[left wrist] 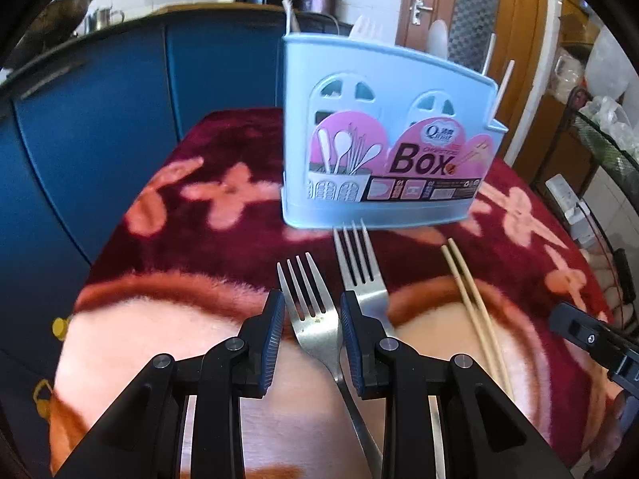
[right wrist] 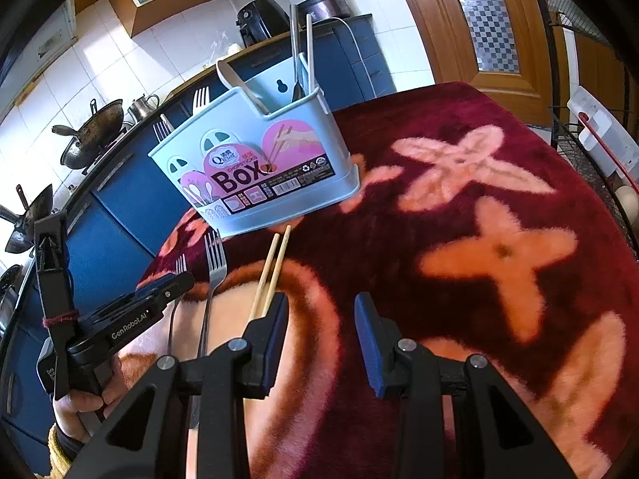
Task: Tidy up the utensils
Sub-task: 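Grasp a metal fork with the left tool while the right tool grasps a chopstick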
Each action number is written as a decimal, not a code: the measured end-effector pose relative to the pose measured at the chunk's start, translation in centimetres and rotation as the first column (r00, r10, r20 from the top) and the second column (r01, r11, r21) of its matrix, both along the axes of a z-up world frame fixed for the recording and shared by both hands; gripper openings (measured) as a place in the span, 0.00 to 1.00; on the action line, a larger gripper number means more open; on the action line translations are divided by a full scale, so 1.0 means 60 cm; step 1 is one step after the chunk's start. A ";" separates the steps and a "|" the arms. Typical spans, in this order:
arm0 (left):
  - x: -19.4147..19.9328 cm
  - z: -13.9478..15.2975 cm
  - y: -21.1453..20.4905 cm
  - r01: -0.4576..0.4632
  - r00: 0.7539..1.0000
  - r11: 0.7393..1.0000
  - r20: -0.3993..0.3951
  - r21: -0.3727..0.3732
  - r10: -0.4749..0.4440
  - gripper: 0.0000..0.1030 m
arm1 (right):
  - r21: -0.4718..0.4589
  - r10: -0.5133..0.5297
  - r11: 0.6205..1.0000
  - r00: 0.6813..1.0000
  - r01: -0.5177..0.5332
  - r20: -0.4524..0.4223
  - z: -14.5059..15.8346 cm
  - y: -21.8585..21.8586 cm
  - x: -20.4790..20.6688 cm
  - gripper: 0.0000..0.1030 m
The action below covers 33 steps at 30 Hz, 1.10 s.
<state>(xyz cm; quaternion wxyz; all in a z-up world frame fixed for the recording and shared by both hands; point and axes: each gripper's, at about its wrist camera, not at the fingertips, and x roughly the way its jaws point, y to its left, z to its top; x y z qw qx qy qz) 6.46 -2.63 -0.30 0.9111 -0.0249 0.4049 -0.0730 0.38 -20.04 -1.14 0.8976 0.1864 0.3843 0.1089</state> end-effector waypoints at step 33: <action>0.010 -0.008 0.023 0.033 0.999 0.992 -0.014 -0.121 -0.035 0.05 | -0.019 0.032 0.999 0.999 -0.032 -0.011 0.004 0.024 0.006 0.36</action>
